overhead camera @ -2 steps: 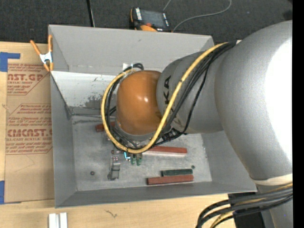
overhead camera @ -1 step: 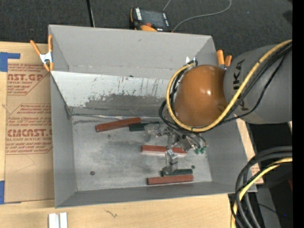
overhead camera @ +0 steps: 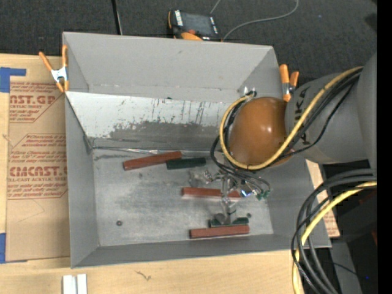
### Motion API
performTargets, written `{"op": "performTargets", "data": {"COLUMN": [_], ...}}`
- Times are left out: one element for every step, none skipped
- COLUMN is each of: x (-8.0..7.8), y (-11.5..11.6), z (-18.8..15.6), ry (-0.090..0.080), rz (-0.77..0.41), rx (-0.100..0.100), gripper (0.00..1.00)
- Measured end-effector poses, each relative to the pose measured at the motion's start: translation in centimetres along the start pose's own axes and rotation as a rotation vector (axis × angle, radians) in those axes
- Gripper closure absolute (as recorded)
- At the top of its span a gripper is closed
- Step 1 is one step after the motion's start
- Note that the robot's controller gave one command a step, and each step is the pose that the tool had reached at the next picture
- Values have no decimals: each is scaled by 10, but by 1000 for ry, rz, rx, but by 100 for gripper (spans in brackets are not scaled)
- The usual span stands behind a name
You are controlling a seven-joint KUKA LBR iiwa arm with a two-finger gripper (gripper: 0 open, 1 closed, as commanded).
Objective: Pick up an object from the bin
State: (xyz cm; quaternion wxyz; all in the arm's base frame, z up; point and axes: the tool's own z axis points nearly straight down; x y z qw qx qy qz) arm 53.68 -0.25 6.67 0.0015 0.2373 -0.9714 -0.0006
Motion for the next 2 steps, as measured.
{"op": "performTargets", "data": {"x": [-2,17], "y": [1,-6], "z": [-4,-155], "ry": [-5,-11], "rz": [-2,14], "rx": [1,6], "gripper": [100,100]}}
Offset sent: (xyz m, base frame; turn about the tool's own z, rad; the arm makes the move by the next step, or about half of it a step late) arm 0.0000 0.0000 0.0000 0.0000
